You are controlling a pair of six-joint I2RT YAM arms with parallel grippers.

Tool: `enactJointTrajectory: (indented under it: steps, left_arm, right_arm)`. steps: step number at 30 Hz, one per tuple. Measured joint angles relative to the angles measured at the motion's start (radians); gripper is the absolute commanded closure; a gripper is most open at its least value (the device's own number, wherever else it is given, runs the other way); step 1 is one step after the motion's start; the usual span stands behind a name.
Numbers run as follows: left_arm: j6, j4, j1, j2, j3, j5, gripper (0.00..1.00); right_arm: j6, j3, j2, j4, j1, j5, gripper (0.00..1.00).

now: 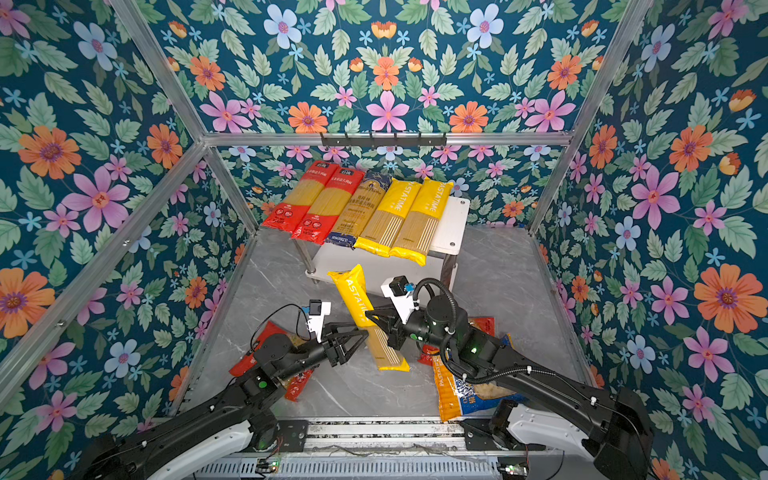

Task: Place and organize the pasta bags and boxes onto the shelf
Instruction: 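Lift the upright bag toward the shelf with right gripper while left releases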

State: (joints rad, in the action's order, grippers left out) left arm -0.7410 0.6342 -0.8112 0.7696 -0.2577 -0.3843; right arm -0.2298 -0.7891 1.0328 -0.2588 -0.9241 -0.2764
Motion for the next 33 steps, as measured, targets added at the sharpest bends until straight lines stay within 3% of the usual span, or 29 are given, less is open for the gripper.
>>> enactJointTrajectory:
  steps: [9,18,23,28,33]
  left_arm:
    - [0.014,0.094,0.000,0.077,-0.079,-0.087,0.38]
    - [0.036,0.151,-0.002,0.125,-0.106,-0.148,0.68]
    - [0.042,0.127,-0.002,0.122,-0.134,-0.165,0.76]
    - [0.048,0.074,-0.002,0.126,-0.177,-0.167,0.81]
    - [0.051,0.002,0.000,0.129,-0.228,-0.152,0.84]
  right_arm:
    - [-0.004,-0.014,-0.024,-0.069,0.001,-0.027,1.00]
    - [-0.061,-0.002,-0.029,-0.097,0.028,-0.029,1.00]
    - [-0.092,0.006,-0.045,-0.110,0.049,-0.033,0.99]
    - [-0.108,0.005,-0.052,-0.118,0.055,-0.022,0.89]
    - [-0.108,0.005,-0.079,-0.113,0.056,-0.005,0.72]
